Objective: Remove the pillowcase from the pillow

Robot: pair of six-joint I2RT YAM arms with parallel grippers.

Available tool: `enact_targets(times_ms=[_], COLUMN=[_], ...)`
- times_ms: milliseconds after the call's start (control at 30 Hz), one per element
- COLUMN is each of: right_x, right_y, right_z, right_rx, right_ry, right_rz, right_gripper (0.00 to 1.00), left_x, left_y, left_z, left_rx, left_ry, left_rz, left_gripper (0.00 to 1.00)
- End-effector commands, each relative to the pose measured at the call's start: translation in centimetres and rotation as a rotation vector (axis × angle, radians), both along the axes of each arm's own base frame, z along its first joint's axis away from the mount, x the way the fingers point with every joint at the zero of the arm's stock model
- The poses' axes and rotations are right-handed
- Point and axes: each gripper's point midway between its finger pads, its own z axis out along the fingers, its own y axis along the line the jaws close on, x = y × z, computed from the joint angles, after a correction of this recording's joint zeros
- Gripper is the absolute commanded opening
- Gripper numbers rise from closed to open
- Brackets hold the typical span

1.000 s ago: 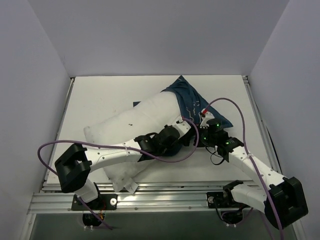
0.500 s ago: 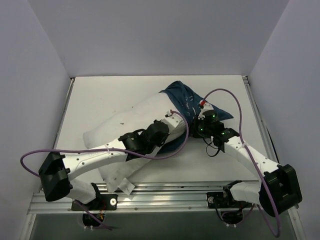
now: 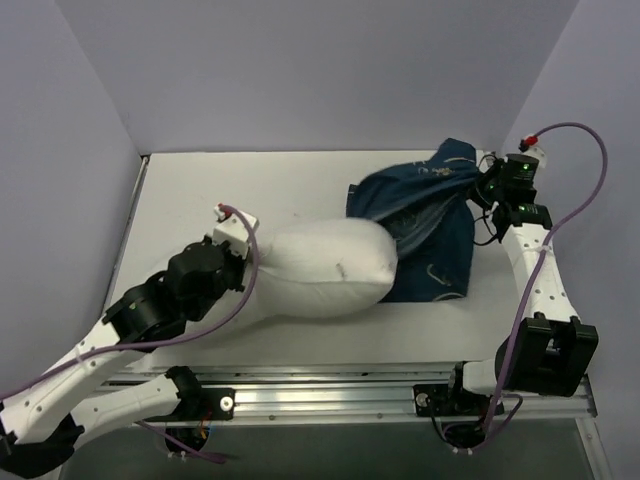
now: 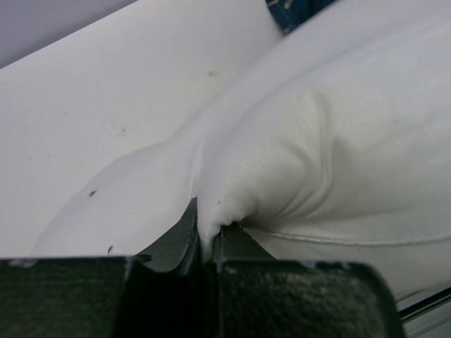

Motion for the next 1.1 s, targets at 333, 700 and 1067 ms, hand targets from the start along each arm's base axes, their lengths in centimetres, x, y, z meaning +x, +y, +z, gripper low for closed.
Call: enact_targets(times_ms=[333, 700, 1067], right_x=[3.7, 0.9, -8.8], right_y=[-6.3, 3.3, 29.0], right_z=[13.3, 24.4, -0.4], right_rx=[-0.123, -0.170, -0.116], right_ry=[-0.202, -0.508, -0.051], right_rz=[-0.111, 0.222, 0.835], right_gripper=[0.00, 0.00, 0.03], left_x=[-0.1, 13.1, 16.8], left_y=[7.9, 9.2, 2.2], left_z=[6.4, 6.5, -3.0], left_rx=[-0.038, 0.060, -0.127], left_ry=[-0.159, -0.138, 0.113], left_rz=[0.280, 0.534, 0.417], left_gripper=[0.02, 0.02, 0.32])
